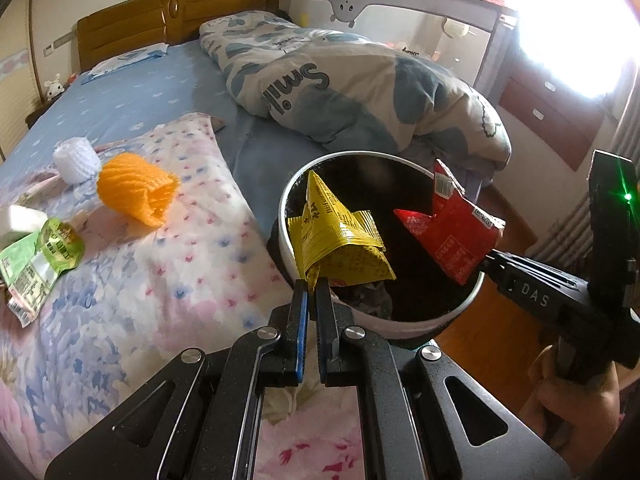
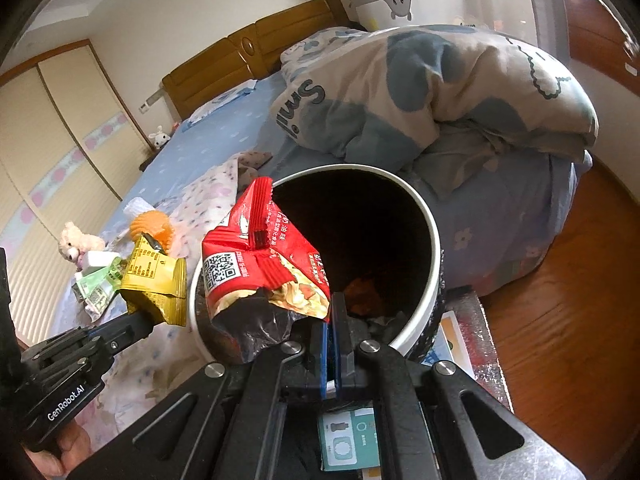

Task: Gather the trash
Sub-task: 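Carry the yellow wrapper with the left tool while the right tool carries the red bag over the bin, then open the left tool over the bin while the right tool releases the red bag into it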

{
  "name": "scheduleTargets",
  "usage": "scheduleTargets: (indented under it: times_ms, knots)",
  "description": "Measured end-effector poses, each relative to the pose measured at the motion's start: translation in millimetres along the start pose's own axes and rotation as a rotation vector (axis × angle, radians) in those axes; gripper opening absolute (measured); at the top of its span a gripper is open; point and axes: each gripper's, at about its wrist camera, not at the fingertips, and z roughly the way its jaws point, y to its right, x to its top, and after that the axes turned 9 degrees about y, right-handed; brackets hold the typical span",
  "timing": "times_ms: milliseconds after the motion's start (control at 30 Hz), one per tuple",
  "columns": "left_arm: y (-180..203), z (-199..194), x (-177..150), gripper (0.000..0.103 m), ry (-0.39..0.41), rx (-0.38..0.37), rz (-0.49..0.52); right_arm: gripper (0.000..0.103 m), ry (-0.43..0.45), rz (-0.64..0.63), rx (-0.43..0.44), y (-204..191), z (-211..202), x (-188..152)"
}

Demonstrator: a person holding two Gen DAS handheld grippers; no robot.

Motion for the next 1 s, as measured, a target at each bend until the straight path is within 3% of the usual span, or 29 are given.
scheduleTargets:
  times_ms: [367,433,500,567,633,733,900,1000]
  knots:
    - [7.3,21.2,8.7,0.004,-0.034,-0.029,0.002,0.006,-0.028,-0.023,-0.045,5.6,12.0,10.7]
    - [8.9,23.7,10.1,0.012,-0.035,-0.029,0.001,0.007,-0.032,-0.028,-0.052,6.6,14.2,12.8]
    - [10.0,26.5,10.4,0.014,-0.044,-0.039,-0.002,0.008,-0.028,-0.036,-0.059,6.3,14.0,14.0]
    - [10.4,27.9,9.4,0.02,-0.052,-0.041,-0.005,0.012,-0.026,-0.039,-0.067,6.1,13.0,15.0]
    - [9.8,26.2,7.1,0.026,-0.049,-0.036,-0.006,0.037,-0.024,-0.039,-0.074,6.6,12.4,15.7]
    - [6.8,22.8,3.3,0.028,-0.048,-0.029,-0.008,0.039,-0.016,-0.044,-0.076,5.3,9.7,15.3]
    - [-5.4,12.0,-4.9,0.04,-0.037,-0.008,-0.036,0.039,-0.004,-0.03,-0.061,2.9,4.4,13.8]
    - [-16.2,2.2,-11.6,0.046,-0.024,0.014,-0.053,0.049,0.012,-0.025,-0.036,-4.2,-1.0,10.9]
